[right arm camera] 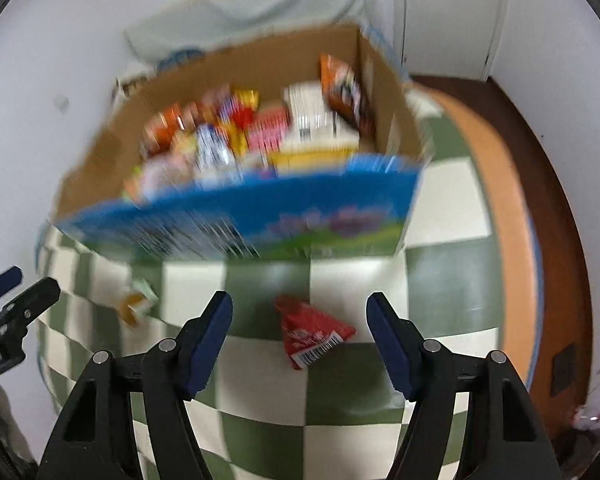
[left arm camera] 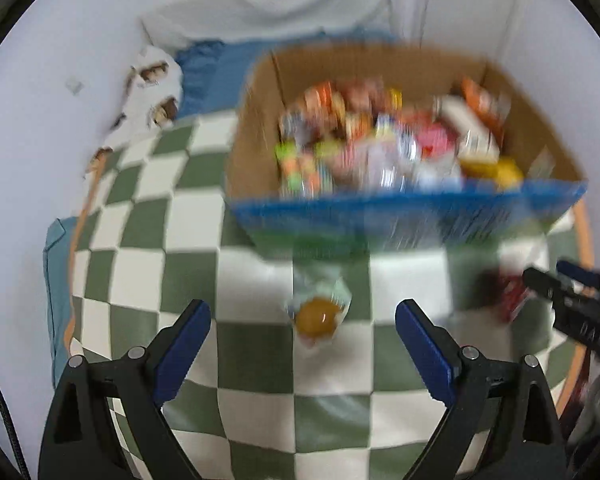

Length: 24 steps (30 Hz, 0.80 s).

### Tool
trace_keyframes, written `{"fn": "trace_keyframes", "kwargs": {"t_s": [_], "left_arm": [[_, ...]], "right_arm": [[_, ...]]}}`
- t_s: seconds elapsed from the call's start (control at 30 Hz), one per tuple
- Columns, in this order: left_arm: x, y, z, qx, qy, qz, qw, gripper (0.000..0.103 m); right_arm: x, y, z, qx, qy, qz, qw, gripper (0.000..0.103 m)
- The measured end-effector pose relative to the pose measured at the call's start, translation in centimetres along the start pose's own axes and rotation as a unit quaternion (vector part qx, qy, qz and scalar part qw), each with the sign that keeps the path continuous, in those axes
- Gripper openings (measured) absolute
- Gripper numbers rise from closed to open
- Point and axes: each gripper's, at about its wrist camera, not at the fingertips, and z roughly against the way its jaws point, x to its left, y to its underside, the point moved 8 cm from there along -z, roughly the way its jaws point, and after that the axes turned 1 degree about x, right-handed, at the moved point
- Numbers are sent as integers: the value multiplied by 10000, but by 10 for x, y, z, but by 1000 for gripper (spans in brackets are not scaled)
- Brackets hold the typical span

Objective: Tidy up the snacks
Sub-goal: 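Lift both open tools out of the box and move them over the blanket, then grasp the red triangular packet with the right tool while the left tool grasps the yolk-egg packet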

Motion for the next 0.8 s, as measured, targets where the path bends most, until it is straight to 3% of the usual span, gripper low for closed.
{"fn": "trace_keyframes", "kwargs": {"t_s": [0.13, 0.23, 0.3, 0.33, 0.4, 0.6, 0.8], "left_arm": [[-5, 17, -48, 672, 47, -329, 9972, 95], [-9, 25, -79, 1115, 260, -323, 9929, 95], [-13, 27, -93, 1276, 477, -291, 9903, 93], [-13, 27, -98, 1289, 552, -239, 9898, 89], [-14, 28, -104, 1315, 579, -194, 9894, 52], [-14, 40, -105, 1286, 777, 29, 9886, 41], [-20, 75, -91, 1481, 1287, 337, 9800, 41]], "right_arm": [[2, 9, -33, 224, 114, 159, 9996, 70], [2, 11, -49, 339, 151, 190, 9991, 48], [1, 14, -55, 362, 159, 178, 9991, 42], [1, 14, -57, 367, 158, 184, 9990, 40], [0, 17, -58, 346, 173, 226, 9990, 39], [4, 28, -52, 358, 99, 322, 9988, 35], [20, 48, -41, 399, -126, 431, 9982, 34]]}}
